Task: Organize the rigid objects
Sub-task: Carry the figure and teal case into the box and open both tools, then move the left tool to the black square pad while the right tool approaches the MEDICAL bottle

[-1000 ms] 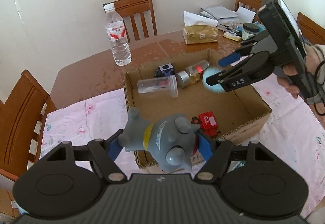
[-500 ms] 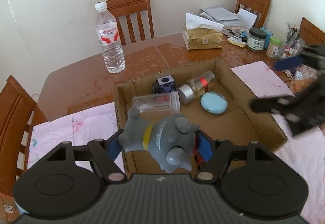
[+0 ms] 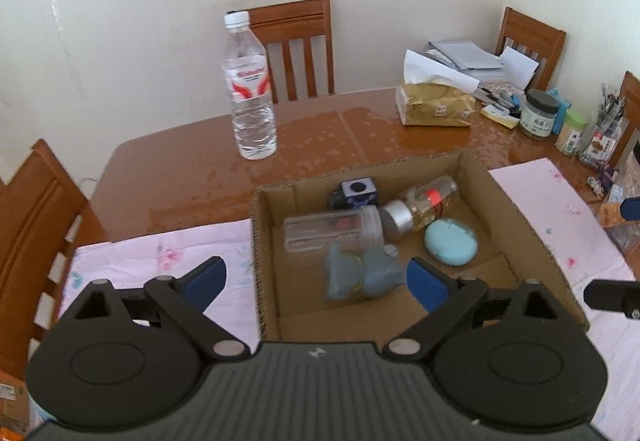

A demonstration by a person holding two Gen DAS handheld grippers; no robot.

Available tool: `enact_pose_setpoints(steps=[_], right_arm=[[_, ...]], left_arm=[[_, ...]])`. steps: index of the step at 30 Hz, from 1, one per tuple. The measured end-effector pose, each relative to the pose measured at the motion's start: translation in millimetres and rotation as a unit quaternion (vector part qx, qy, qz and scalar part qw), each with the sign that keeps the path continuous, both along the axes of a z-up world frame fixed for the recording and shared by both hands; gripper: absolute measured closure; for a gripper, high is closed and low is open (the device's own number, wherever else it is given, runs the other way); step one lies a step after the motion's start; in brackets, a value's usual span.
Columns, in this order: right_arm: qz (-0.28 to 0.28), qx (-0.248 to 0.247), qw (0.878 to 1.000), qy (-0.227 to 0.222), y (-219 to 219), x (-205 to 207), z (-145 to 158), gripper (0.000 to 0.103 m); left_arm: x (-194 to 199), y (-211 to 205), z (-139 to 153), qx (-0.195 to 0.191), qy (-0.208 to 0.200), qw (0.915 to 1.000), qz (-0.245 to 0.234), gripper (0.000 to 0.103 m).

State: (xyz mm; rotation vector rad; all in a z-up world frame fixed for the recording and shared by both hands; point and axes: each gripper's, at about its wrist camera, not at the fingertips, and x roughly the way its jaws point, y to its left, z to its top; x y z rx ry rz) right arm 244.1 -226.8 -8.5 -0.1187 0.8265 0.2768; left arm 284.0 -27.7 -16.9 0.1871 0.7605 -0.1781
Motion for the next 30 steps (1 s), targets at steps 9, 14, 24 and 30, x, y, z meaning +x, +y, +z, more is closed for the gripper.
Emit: enact_pose_setpoints(steps=[9, 14, 24, 30], right_arm=[[0.013, -0.003, 1.0, 0.027, 14, -19, -13, 0.0], [0.037, -0.008, 0.997, 0.064, 32, -39, -36, 0.0], [0.035, -0.039, 0.99, 0.134, 82, -66, -90, 0.0], [0.0, -0.063, 0.988, 0.141, 101, -67, -108, 0.0]], left_arm=[[-48, 28, 1, 0.007, -0.026, 0.9979, 0.058, 0.0], [-73, 42, -14, 0.012, -0.017, 0.9968, 0.078, 0.0], [-100, 61, -54, -0.014, 0.03, 0.9953, 0.09, 0.0], [-106, 64, -69, -0.033, 0.051, 0.9956, 0.071, 0.001]])
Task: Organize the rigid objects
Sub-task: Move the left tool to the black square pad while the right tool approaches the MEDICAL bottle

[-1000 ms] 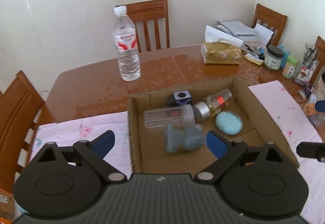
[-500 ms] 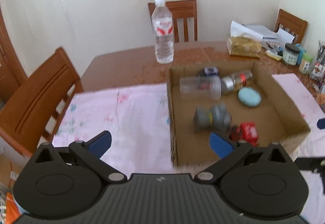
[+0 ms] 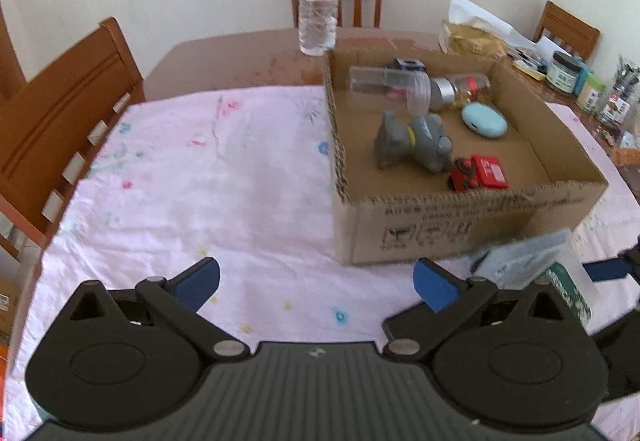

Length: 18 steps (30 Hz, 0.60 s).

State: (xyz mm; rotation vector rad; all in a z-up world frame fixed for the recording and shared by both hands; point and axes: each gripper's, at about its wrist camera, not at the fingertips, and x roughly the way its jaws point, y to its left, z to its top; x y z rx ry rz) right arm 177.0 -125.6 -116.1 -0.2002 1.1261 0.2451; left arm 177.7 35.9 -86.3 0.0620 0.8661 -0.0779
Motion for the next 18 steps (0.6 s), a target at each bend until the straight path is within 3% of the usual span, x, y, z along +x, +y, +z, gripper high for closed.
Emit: enact_pose_setpoints(steps=[11, 18], right_arm=[[-0.081, -0.046, 0.996, -0.01, -42, 8, -9, 0.0], [-0.066, -0.004, 0.998, 0.015, -68, 15, -16, 0.0]], left_arm=[[-4, -21, -15, -0.008, 0.025, 0.9994, -0.025, 0.001], [0, -44, -30, -0.011, 0.058, 0.9982, -0.013, 0.001]])
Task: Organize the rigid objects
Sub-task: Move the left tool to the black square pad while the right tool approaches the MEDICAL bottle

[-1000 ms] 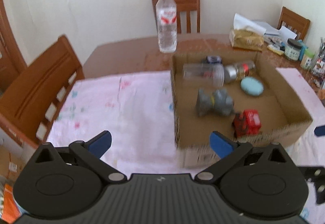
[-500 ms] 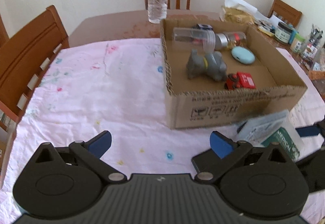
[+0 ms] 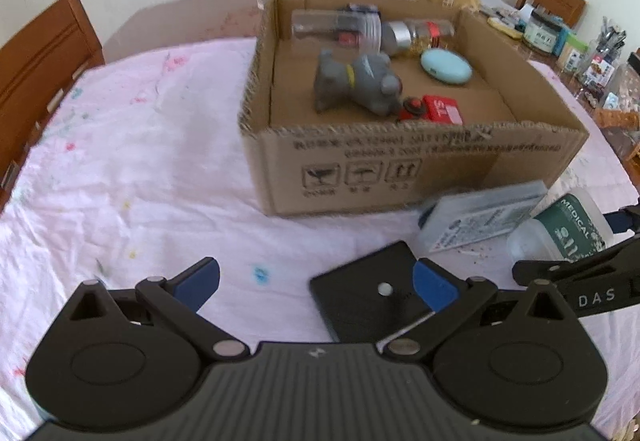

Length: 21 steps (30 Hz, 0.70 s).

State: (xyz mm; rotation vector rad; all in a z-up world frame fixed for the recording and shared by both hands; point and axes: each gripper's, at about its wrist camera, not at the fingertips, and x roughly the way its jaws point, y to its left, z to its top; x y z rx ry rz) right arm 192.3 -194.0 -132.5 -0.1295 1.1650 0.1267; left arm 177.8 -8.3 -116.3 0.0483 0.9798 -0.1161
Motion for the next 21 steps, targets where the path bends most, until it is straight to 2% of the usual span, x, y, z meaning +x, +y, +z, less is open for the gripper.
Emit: enact_pose_setpoints(steps=[8, 13, 21], right_arm=[[0.021, 0.006, 1.0, -0.002, -6, 7, -3, 0.0], [0.029, 0.007, 1.0, -0.005, -5, 4, -2, 0.0], [0.034, 0.008, 0.999, -0.008, -5, 2, -1, 0.0]], left_arm=[[6, -19, -17, -0.01, 0.022, 0.9993, 0.028, 0.001], [1, -26, -22, 0.015, 0.017, 0.9994, 0.028, 0.0], [-14, -7, -21, 0.015, 0.024, 0.9987, 0.043, 0.0]])
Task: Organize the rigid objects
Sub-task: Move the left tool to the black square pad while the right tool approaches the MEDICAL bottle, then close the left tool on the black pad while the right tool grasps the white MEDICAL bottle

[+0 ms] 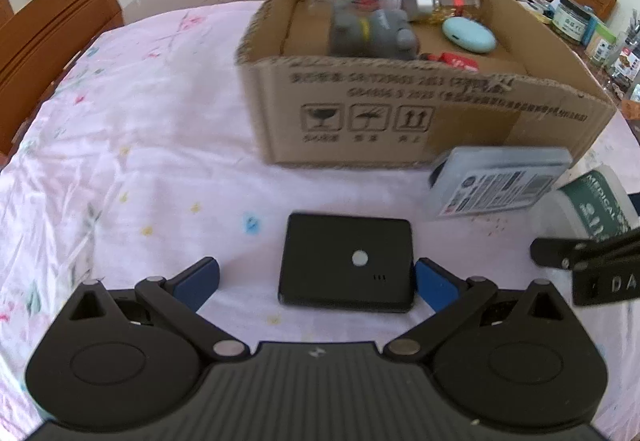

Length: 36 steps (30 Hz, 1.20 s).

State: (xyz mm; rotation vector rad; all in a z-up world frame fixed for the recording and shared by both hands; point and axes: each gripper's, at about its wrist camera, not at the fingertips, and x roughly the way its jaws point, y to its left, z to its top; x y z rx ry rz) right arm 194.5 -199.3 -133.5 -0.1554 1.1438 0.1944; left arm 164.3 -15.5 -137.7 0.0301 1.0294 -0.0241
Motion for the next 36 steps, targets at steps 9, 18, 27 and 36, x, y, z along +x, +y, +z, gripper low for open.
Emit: enact_pose_setpoints(steps=[9, 18, 27, 36], right_arm=[[0.0, 0.001, 1.0, -0.006, 0, -1, 0, 0.0], [0.001, 0.002, 1.0, -0.009, 0, -2, 0, 0.0], [0.005, 0.002, 1.0, -0.011, -1, -4, -1, 0.0], [-0.004, 0.009, 1.0, 0.009, 2, 3, 9, 0.0]], left_arm=[[-3, 5, 0, 0.0, -0.009, 0.9999, -0.012, 0.001], [0, -2, 4, -0.004, -0.016, 0.9974, -0.07, 0.017], [0, -3, 9, -0.003, -0.011, 0.9939, -0.11, 0.029], [3, -2, 9, -0.001, -0.003, 0.9919, -0.127, 0.029]])
